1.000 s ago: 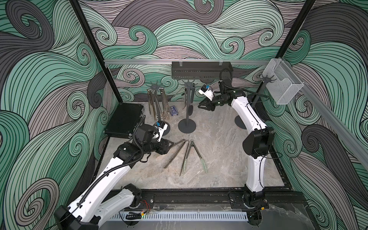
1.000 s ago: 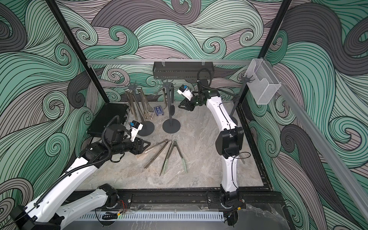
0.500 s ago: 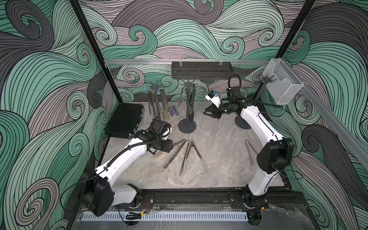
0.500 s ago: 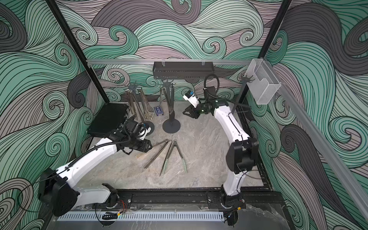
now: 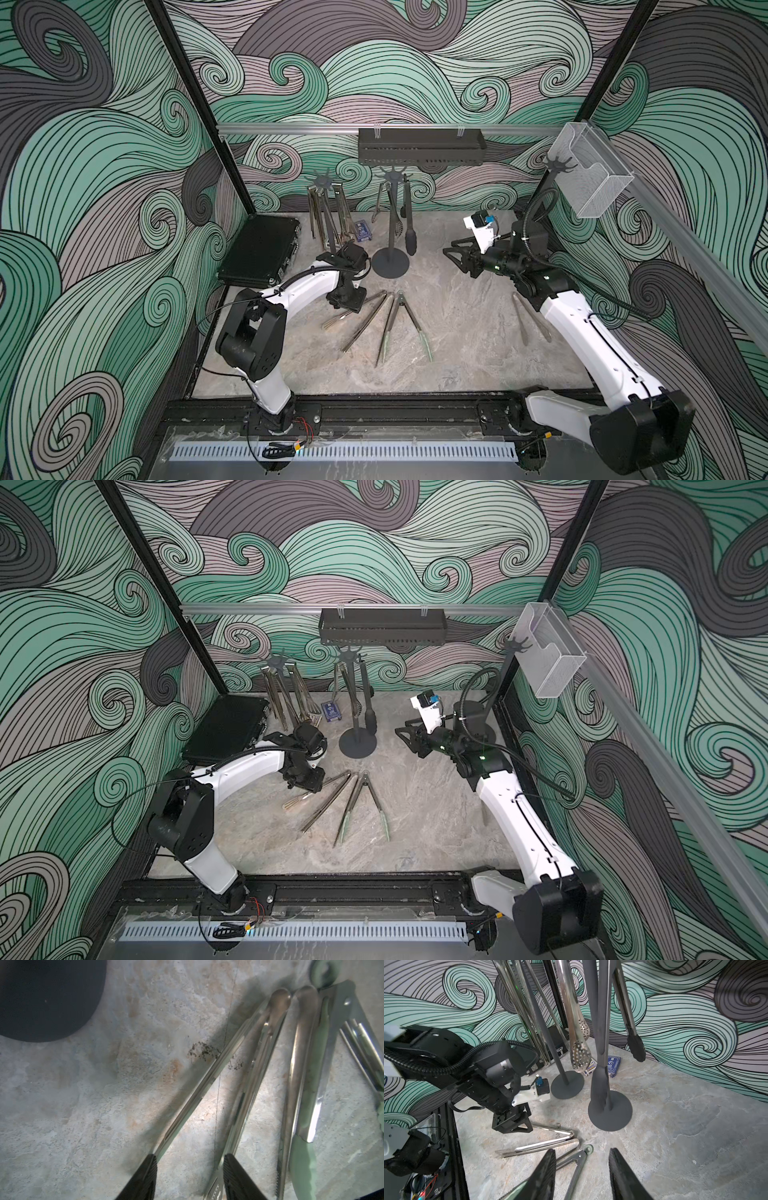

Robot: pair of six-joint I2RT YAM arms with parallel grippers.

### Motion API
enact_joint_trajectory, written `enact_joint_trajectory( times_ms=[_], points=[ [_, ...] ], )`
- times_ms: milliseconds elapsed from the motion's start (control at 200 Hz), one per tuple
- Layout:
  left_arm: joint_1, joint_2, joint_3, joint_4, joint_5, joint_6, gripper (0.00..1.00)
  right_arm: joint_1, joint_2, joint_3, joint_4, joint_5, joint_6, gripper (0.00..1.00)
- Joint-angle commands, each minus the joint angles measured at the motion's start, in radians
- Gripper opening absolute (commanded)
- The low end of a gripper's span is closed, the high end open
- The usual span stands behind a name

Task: Hang food tongs on kitchen utensil racks
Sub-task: Pick up the food tongs from the center of the board.

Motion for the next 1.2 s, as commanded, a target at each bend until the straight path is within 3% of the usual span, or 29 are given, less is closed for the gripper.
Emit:
enact_joint_trajectory(
  times_ms=[0, 330, 595, 1041, 1196],
  points=[
    [-0.004, 0.049, 0.02, 0.006, 0.017, 0.035, 0.52, 0.014, -0.059, -0.032, 0.101, 0.052, 0.121, 0.45],
    [-0.006, 0.158, 0.05, 0.109, 0.006, 0.078, 0.47, 0.043, -0.15, -0.116, 0.119, 0.098, 0.177, 0.45],
    [-0.01, 0.232, 0.044, 0.124, -0.026, 0.096, 0.27, 0.054, -0.155, -0.12, 0.101, 0.115, 0.17, 0.45],
    [-0.058, 0.202, -0.023, 0.097, -0.112, 0.059, 0.03, 0.054, -0.158, -0.108, 0.08, 0.136, 0.153, 0.45],
    [-0.086, 0.146, -0.031, 0.069, -0.15, 0.041, 0.0, 0.054, -0.163, -0.103, 0.072, 0.149, 0.146, 0.45]
  ],
)
